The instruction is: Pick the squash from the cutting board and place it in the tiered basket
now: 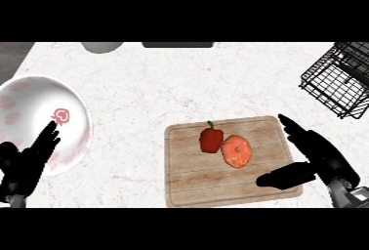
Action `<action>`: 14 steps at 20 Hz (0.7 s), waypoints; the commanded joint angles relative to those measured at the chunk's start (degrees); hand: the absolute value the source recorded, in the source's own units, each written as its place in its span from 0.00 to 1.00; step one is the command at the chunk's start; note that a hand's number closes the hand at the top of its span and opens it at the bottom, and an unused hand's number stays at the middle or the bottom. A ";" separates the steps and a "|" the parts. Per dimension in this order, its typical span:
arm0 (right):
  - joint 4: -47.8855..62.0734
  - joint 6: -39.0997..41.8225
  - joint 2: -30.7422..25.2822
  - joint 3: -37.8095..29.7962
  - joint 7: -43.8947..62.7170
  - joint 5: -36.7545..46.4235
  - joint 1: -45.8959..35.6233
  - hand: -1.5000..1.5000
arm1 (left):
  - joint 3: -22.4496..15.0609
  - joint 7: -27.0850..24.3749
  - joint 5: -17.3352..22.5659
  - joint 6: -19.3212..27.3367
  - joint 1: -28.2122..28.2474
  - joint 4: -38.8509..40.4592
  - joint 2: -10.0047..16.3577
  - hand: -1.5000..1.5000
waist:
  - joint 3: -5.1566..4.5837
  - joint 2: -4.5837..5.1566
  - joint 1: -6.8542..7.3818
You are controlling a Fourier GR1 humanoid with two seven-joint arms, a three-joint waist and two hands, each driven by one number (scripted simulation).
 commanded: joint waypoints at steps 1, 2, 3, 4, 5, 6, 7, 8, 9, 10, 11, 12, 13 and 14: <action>-1.55 2.92 0.55 -3.28 0.38 0.93 4.71 0.00 | 1.60 2.89 -0.26 -0.93 2.59 -4.72 -0.57 0.50 | -0.16 0.09 -0.01; -1.82 3.80 0.36 -3.48 -0.36 1.09 6.02 0.00 | 2.13 -1.47 -1.50 -3.18 -1.24 4.58 -1.22 0.50 | -0.19 0.16 -0.30; 0.39 5.84 1.62 -5.70 -0.52 -0.69 3.88 0.00 | 3.20 0.68 -0.13 -4.42 2.67 -1.22 0.09 0.50 | -0.17 0.13 0.07; 3.81 7.35 3.28 -6.46 -2.27 -0.35 2.70 0.00 | 3.49 -0.72 -1.66 -4.31 1.67 -0.09 -0.52 0.50 | -0.17 0.17 0.10; -0.95 4.27 4.34 -3.52 -2.45 2.67 7.53 0.00 | 2.06 -1.43 -2.71 -2.30 3.38 -0.53 -3.07 0.50 | -0.17 0.12 -0.06; -1.45 5.44 5.21 -3.64 -1.63 2.83 7.29 0.00 | 3.01 2.07 -3.03 -2.17 -0.10 0.40 -2.51 0.50 | -0.17 0.14 -0.13; -0.63 6.19 5.83 -4.02 -2.32 2.30 7.36 0.00 | 2.31 4.03 -3.62 -1.00 -1.16 -0.41 -3.53 0.50 | -0.17 0.15 -0.14; 4.38 6.65 8.76 -4.45 -1.61 2.95 2.45 0.00 | 4.04 0.48 -2.81 -4.09 2.15 -1.40 -2.34 0.50 | -0.17 0.17 0.22; 0.20 5.37 8.57 -3.32 -3.11 5.18 8.45 0.00 | 4.00 -0.19 -3.70 -4.16 3.13 -0.92 -2.83 0.50 | -0.17 0.13 -0.01; 0.24 7.96 8.60 -5.56 -3.14 4.40 8.23 0.00 | 5.69 2.35 -3.49 -4.83 -0.17 -0.46 -2.60 0.50 | -0.17 0.14 -0.08; -0.81 5.27 10.58 -3.20 -4.52 6.40 9.56 0.00 | 3.60 3.06 -4.93 -2.55 2.73 -3.81 -4.00 0.50 | -0.16 0.12 -0.01; -0.85 7.15 9.23 -4.77 -6.14 6.01 12.21 0.00 | 5.25 3.88 -3.58 -4.35 4.47 -5.74 -2.96 0.50 | -0.16 0.10 -0.01; 4.30 9.47 9.94 -6.81 -6.33 5.12 7.31 0.00 | 4.97 3.71 -5.70 -2.88 -3.48 1.90 -4.88 0.50 | -0.17 0.20 -0.13; 3.86 9.10 11.72 -6.76 -6.84 7.53 8.55 0.00 | 6.56 4.51 -4.64 -4.87 1.54 -3.92 -4.11 0.50 | -0.17 0.15 0.04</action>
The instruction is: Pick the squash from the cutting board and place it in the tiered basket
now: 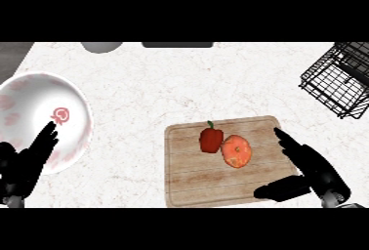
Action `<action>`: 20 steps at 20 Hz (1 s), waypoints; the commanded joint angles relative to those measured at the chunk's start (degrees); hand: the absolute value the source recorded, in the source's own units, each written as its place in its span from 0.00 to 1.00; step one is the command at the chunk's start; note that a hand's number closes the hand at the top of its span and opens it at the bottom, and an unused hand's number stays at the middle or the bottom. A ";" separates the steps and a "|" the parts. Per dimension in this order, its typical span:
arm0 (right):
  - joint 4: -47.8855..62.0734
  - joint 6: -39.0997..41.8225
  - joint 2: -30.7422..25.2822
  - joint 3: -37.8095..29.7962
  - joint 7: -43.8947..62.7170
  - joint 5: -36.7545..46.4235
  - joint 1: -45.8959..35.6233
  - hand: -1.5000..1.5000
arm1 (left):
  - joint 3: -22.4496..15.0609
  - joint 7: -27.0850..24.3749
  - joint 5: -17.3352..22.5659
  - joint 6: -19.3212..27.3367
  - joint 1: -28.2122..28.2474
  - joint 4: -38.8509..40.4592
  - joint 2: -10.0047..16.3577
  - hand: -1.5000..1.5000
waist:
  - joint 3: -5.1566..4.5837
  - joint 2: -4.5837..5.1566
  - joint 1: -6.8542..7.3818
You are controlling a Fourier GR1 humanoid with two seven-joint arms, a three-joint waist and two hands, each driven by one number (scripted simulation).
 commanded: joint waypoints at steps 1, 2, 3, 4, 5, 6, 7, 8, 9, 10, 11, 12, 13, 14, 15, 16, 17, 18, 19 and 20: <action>2.18 1.36 3.28 -0.64 -5.19 3.76 3.00 0.00 | 0.82 -0.59 -2.90 -0.62 0.17 1.19 -1.71 0.50 | -0.09 0.07 -0.03; 2.40 1.77 4.12 -1.23 -4.72 4.70 2.57 0.00 | 0.87 -0.50 -3.30 -0.78 1.42 -0.74 -2.66 0.50 | -0.09 0.06 0.02; 1.78 3.98 3.16 -4.85 -0.90 1.75 -0.84 0.00 | 3.16 0.16 -2.00 -2.93 0.51 0.37 -0.84 0.50 | -0.10 0.07 0.06; 4.10 2.93 5.42 -2.33 -4.17 5.07 -0.04 0.00 | 1.14 2.95 -3.41 -0.67 2.57 -4.28 -2.95 0.50 | -0.08 0.06 0.14; 3.73 2.92 6.12 -2.17 -5.12 5.84 1.64 0.00 | 1.26 0.04 -4.26 -0.72 1.83 -1.15 -4.50 0.50 | -0.09 0.07 0.04; 2.57 3.33 6.75 -2.94 -1.62 5.60 -0.93 0.00 | 1.01 2.86 -5.23 -0.21 -1.56 -1.67 -4.42 0.50 | -0.09 0.08 0.00; 4.68 5.04 7.03 -4.62 -2.80 6.08 -1.62 0.00 | 2.58 2.07 -4.90 -2.20 1.39 -2.96 -3.85 0.50 | -0.09 0.07 0.09; 5.76 0.81 9.94 0.75 -6.96 9.04 1.59 0.00 | 4.70 5.09 -1.37 -4.38 1.50 -5.12 0.19 0.50 | -0.08 0.05 0.20; 3.64 4.81 8.37 -3.02 -4.53 7.56 1.35 0.00 | 4.30 1.18 -4.00 -4.55 0.93 -0.47 -3.39 0.50 | -0.10 0.07 0.01; 6.19 7.32 4.75 -7.30 -8.45 4.26 1.04 0.00 | 3.99 -2.94 -4.72 -4.60 2.40 1.27 -3.19 0.50 | -0.10 0.09 0.01; 5.57 2.52 11.17 -1.91 -4.25 9.37 -1.04 0.00 | 4.34 -0.02 -3.74 -5.53 1.52 0.17 -3.61 0.50 | -0.10 0.08 0.10; 10.54 4.96 10.12 -5.01 -7.75 8.66 -2.63 0.00 | 3.80 1.59 -4.95 -2.89 3.20 -4.72 -5.41 0.50 | -0.08 0.08 0.20; 8.35 7.24 9.71 -5.47 -6.96 7.92 -1.30 0.00 | 5.76 3.22 -4.50 -4.21 -0.41 -1.85 -4.24 0.50 | -0.09 0.08 0.04; 11.13 3.71 12.58 -4.00 -6.67 10.66 -3.94 0.00 | 6.69 0.94 -4.40 -5.83 -1.75 2.28 -2.98 0.50 | -0.10 0.11 0.08; 12.14 5.01 12.10 -4.46 -7.77 10.29 -3.66 0.00 | 6.31 -2.30 -5.77 -5.49 0.71 3.83 -4.05 0.50 | -0.10 0.11 0.11; 10.75 4.92 12.75 -4.42 -9.89 11.30 -0.56 0.00 | 6.99 0.05 -5.02 -6.13 1.86 -1.08 -4.19 0.50 | -0.09 0.07 0.09; 11.61 4.16 14.02 -4.33 -6.10 11.88 -4.17 0.00 | 6.43 0.63 -6.30 -5.58 -3.09 3.65 -4.29 0.50 | -0.10 0.11 0.01; 17.53 7.62 11.30 -9.13 -9.83 7.74 -6.63 0.00 | 7.22 2.79 -4.16 -6.85 0.27 -1.55 -3.02 0.50 | -0.08 0.12 0.30; 12.72 4.70 14.67 -5.98 -4.83 10.64 -7.50 0.00 | 6.29 0.71 -5.44 -6.66 2.67 -2.06 -4.78 0.50 | -0.09 0.08 0.27; 15.23 4.56 15.68 -5.25 -7.31 11.84 -6.64 0.00 | 5.98 1.52 -7.01 -4.32 -0.96 -0.56 -5.98 0.50 | -0.09 0.10 0.14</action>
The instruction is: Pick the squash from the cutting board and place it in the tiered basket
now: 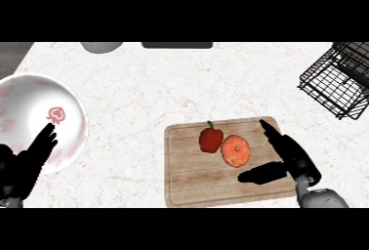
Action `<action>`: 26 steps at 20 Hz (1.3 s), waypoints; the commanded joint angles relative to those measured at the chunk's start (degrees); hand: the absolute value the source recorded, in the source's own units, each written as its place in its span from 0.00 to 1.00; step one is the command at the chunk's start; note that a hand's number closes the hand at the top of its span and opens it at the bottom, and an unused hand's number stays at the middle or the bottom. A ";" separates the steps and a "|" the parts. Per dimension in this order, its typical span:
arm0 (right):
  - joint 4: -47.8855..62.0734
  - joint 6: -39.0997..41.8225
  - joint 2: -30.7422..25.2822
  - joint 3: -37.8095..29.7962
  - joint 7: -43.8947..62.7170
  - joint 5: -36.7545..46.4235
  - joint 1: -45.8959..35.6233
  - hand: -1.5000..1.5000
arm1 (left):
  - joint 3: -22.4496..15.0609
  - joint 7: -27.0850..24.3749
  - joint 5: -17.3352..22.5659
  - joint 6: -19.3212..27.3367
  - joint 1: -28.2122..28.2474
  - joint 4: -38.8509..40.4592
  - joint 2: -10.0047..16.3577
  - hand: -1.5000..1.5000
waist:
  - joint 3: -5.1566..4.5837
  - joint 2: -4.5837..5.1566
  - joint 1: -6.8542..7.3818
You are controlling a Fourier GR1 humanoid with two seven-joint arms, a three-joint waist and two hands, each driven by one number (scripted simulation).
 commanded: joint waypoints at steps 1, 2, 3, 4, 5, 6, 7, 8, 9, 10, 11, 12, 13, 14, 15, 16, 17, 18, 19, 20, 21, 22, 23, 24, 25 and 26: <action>-2.65 -0.23 3.05 1.61 2.19 2.11 1.77 0.00 | -0.37 0.31 -2.10 0.58 0.69 -1.00 -2.30 0.50 | 0.32 0.40 0.07; 4.62 0.35 2.99 -0.59 -1.64 2.38 -1.49 0.00 | 0.19 4.48 -1.13 0.16 0.76 -5.22 -1.41 0.50 | 0.33 0.42 0.25; 2.26 0.17 1.90 0.07 -5.34 2.54 4.19 0.00 | 1.79 5.30 -0.26 -0.73 0.42 -5.48 0.70 0.50 | 0.34 0.40 0.12; 9.57 -1.15 5.06 0.11 -4.66 4.00 -4.11 0.00 | 1.49 -0.42 -0.99 -2.50 -0.43 1.41 -0.19 0.50 | 0.32 0.50 0.31; 6.12 -1.85 5.79 1.45 -2.85 4.51 -0.69 0.00 | 0.00 0.24 -2.79 0.79 -1.99 1.39 -3.04 0.50 | 0.32 0.47 0.09; 6.93 -0.31 4.79 -0.72 -3.91 3.66 -2.50 0.00 | -0.78 -0.64 -4.05 1.28 -1.71 1.88 -4.24 0.50 | 0.32 0.46 0.12; 8.52 -3.77 8.32 1.74 -2.08 5.95 -4.29 0.00 | 0.91 1.45 -1.22 -1.49 2.95 -4.53 -1.48 0.50 | 0.33 0.43 0.54; 8.37 -1.16 7.02 0.96 -2.82 4.73 -3.52 0.00 | 0.45 1.34 -2.64 -0.18 0.36 -1.41 -2.78 0.50 | 0.32 0.45 0.26; 8.05 0.32 6.04 -0.79 -2.01 3.21 -4.03 0.00 | 1.73 -0.67 -2.64 -1.33 0.95 0.24 -1.57 0.50 | 0.32 0.45 0.24; 11.60 -0.82 7.20 0.54 -6.44 4.88 -3.80 0.00 | 0.91 0.31 -2.09 -1.12 4.15 -3.71 -2.80 0.50 | 0.34 0.45 0.50; 10.04 -0.31 7.37 0.60 -4.57 4.61 -3.46 0.00 | 0.94 -1.22 -3.40 0.11 -2.13 3.86 -3.77 0.50 | 0.31 0.50 0.06; 10.37 -1.72 10.01 2.34 -2.21 5.64 -5.67 0.00 | 1.20 3.00 -1.29 -2.29 2.09 -4.83 -1.64 0.50 | 0.34 0.43 0.54; 8.88 1.55 7.35 2.35 -8.01 4.06 -0.70 1.00 | 0.79 1.72 -2.68 -0.63 0.95 -1.99 -3.09 0.50 | 0.33 0.44 0.17; 13.07 -1.10 7.70 3.52 -13.00 8.56 -3.20 1.00 | 0.81 -0.35 -3.86 -0.57 -1.63 1.69 -2.68 0.50 | 0.33 0.54 0.19; 12.57 -0.26 6.49 0.59 -13.77 6.96 -5.43 1.00 | 1.02 1.44 -3.80 0.38 -3.62 1.55 -3.15 0.50 | 0.33 0.52 0.13; 10.24 -2.46 8.01 0.56 -12.44 7.64 -5.03 1.00 | 3.05 1.09 -1.99 -1.63 -2.42 0.98 -1.53 0.50 | 0.32 0.46 0.17; 9.35 -1.92 7.52 0.95 -13.28 8.18 -3.26 1.00 | 2.13 -0.62 -3.45 -1.98 -1.66 2.07 -2.12 0.50 | 0.32 0.45 0.10; 15.20 -5.04 9.37 0.84 -17.04 9.97 -5.03 1.00 | 2.26 -4.52 -4.39 -1.08 -3.07 7.80 -3.12 0.50 | 0.31 0.57 0.12; 9.90 -6.07 10.25 2.46 -14.18 10.87 -1.56 1.00 | 1.30 2.09 -4.11 -0.63 0.27 -2.44 -3.03 0.50 | 0.33 0.40 0.21; 3.40 -3.64 7.29 -0.53 -8.74 9.06 -2.32 1.00 | 2.42 2.62 -3.09 -1.85 0.21 -2.37 -2.44 0.50 | 0.32 0.37 0.08; 5.78 -6.41 10.05 -0.20 -10.51 9.67 -3.01 1.00 | 1.68 -0.40 -4.22 -1.27 0.75 -0.57 -3.74 0.50 | 0.32 0.40 0.13; 3.37 -5.92 8.11 -0.79 -12.65 9.75 0.02 1.00 | 3.19 -2.33 -4.12 -3.07 -0.33 2.98 -1.88 0.50 | 0.31 0.41 -0.04; 7.36 -7.59 9.41 -1.07 -14.94 10.87 -0.56 1.00 | 2.83 2.82 -3.32 -1.63 -0.28 -2.56 -3.27 0.50 | 0.33 0.41 0.13; 1.23 -9.39 10.55 1.87 -9.73 13.24 2.39 1.00 | 1.05 3.30 -4.10 -1.13 3.64 -7.08 -4.77 0.50 | 0.33 0.33 0.14; 3.05 -8.70 8.41 -1.01 -13.35 12.13 3.12 1.00 | 3.70 0.55 -2.68 -3.04 0.97 -1.90 -3.15 0.50 | 0.32 0.40 0.03; -2.20 -9.68 9.56 0.34 -7.58 13.42 2.90 1.00 | 4.15 -2.26 -3.62 -3.05 0.56 1.81 -2.90 0.50 | 0.30 0.39 -0.09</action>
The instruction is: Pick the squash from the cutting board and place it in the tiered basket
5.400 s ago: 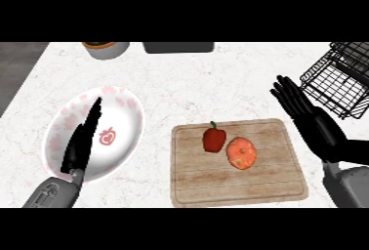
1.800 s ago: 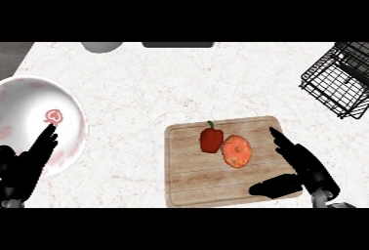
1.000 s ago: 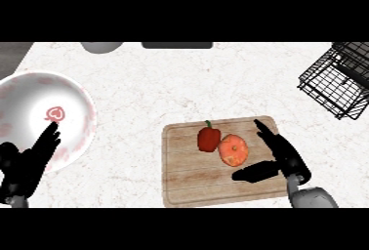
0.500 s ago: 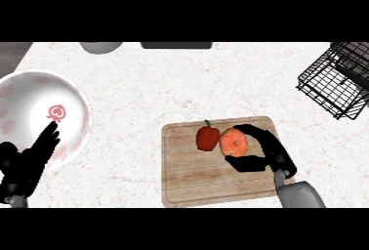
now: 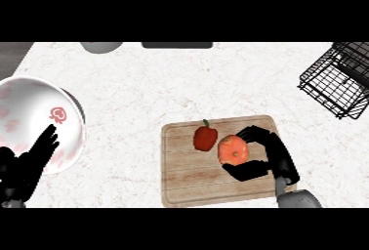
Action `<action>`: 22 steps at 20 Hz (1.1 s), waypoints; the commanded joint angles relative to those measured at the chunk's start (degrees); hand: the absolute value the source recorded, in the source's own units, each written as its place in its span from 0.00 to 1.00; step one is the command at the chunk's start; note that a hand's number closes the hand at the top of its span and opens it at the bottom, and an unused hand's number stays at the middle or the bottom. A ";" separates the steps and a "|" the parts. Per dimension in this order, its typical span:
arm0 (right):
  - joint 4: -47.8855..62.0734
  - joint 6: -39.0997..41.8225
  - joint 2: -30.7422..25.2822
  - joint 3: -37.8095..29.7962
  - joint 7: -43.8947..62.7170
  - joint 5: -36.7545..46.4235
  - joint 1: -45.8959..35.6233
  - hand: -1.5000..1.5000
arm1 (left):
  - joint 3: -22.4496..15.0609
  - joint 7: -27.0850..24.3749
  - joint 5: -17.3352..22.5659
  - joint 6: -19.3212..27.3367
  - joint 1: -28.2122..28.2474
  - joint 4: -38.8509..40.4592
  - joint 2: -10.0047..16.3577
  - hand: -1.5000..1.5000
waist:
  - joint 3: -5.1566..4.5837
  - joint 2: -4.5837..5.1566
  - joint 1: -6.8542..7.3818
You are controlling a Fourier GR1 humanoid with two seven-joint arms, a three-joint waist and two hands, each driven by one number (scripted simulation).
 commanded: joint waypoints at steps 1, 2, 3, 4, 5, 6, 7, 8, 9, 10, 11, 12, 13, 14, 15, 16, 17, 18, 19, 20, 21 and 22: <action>4.38 -6.21 1.92 0.14 8.51 8.23 -6.96 1.00 | -1.26 -0.08 -1.38 1.02 -0.34 1.03 -1.76 0.50 | 0.21 0.49 0.51; 7.34 -8.55 1.56 -1.66 15.46 12.18 -14.39 1.00 | -2.07 1.05 -1.69 0.92 -1.25 -0.59 -1.36 0.50 | 0.12 0.76 1.88; 10.44 -9.30 -0.59 -2.62 17.75 15.68 -17.63 1.00 | -1.11 0.69 -0.78 -0.56 -2.82 0.54 0.25 0.50 | -0.07 1.33 3.07; 12.21 -9.84 -1.95 -3.03 20.68 18.54 -20.05 1.00 | -1.75 0.75 -0.90 -0.87 -2.30 0.13 -0.07 0.50 | -0.22 1.62 4.43; 13.78 -9.62 -3.40 -3.46 23.22 20.67 -22.24 1.00 | -2.48 0.83 -1.58 -0.08 -3.35 -0.72 -0.63 0.50 | -0.39 1.97 5.34; 15.30 -9.62 -5.04 -3.48 25.41 23.37 -23.84 1.00 | -2.19 0.66 -1.25 -1.09 -3.39 -0.59 0.33 0.50 | -0.62 2.23 6.33; 17.36 -9.85 -5.28 -3.62 28.47 25.61 -26.67 1.00 | -3.22 0.38 -1.63 -1.05 -3.84 -0.52 -0.55 0.50 | -0.60 2.37 6.59; 19.49 -10.14 -5.58 -3.67 31.18 27.96 -29.46 1.00 | -3.85 0.80 -1.75 -1.19 -4.41 -0.13 -0.98 0.50 | -0.54 2.55 6.79; 21.30 -9.33 -6.83 -3.96 34.29 30.20 -32.63 1.00 | -3.30 1.20 -1.81 -0.96 -4.56 -0.41 -0.32 0.50 | -0.48 2.32 7.47; 23.16 -9.42 -6.42 -3.64 38.20 32.85 -35.08 1.00 | -4.23 1.15 -1.96 -1.25 -3.70 -0.36 -1.14 0.50 | -0.45 2.02 7.66; 25.21 -9.16 -7.54 -4.06 39.43 34.96 -38.43 1.00 | -4.45 1.46 -2.07 -1.22 -4.68 -0.21 -1.17 0.50 | -0.38 2.27 7.75; 27.33 -9.30 -7.66 -3.78 41.55 37.59 -40.86 1.00 | -4.47 1.86 -1.85 -1.06 -5.90 -0.24 -1.41 0.50 | -0.33 2.30 7.56; 28.41 -8.73 -8.19 -4.31 44.01 39.65 -44.24 1.00 | -4.18 1.92 -1.66 -1.43 -5.49 0.10 -1.02 0.50 | -0.33 1.96 7.53; 30.55 -9.24 -8.17 -4.75 45.13 41.64 -46.48 1.00 | -4.40 1.19 -2.45 -0.69 -5.52 0.72 -1.37 0.50 | -0.30 2.21 7.55; 31.90 -7.69 -9.61 -4.44 46.77 44.48 -48.80 1.00 | -3.97 2.57 -2.02 -1.13 -5.58 -0.53 -0.43 0.50 | -0.26 1.68 7.70; 33.22 -8.81 -9.18 -3.76 48.12 47.69 -50.49 1.00 | -4.55 2.43 -2.43 -0.46 -5.79 -0.30 -1.41 0.50 | -0.24 1.64 7.14; 34.84 -8.97 -8.90 -4.05 49.08 49.65 -53.08 1.00 | -4.65 2.08 -2.40 -0.71 -5.33 -0.41 -1.42 0.50 | -0.19 1.66 7.43; 36.32 -8.46 -8.87 -4.02 50.13 51.82 -55.34 1.00 | -3.75 3.19 -1.85 -0.74 -6.02 -0.16 -0.74 0.50 | -0.15 1.64 7.17; 37.80 -8.56 -7.98 -3.77 51.49 54.07 -56.92 1.00 | -3.95 1.95 -2.11 -0.98 -5.34 0.21 -0.83 0.50 | -0.13 1.53 6.61; 39.68 -7.64 -8.57 -4.99 51.97 54.95 -58.84 1.00 | -3.63 1.23 -2.18 -1.08 -4.37 0.37 -0.52 0.50 | -0.08 1.52 6.43; 41.40 -6.26 -9.57 -6.44 51.52 55.21 -61.95 1.00 | -3.41 2.96 -1.90 0.03 -6.78 1.20 -1.35 0.50 | -0.07 1.84 5.92; 41.83 -7.91 -7.69 -6.12 53.27 57.29 -63.89 1.00 | -3.17 2.94 -1.70 0.16 -6.37 1.06 -1.47 0.50 | -0.03 1.58 5.84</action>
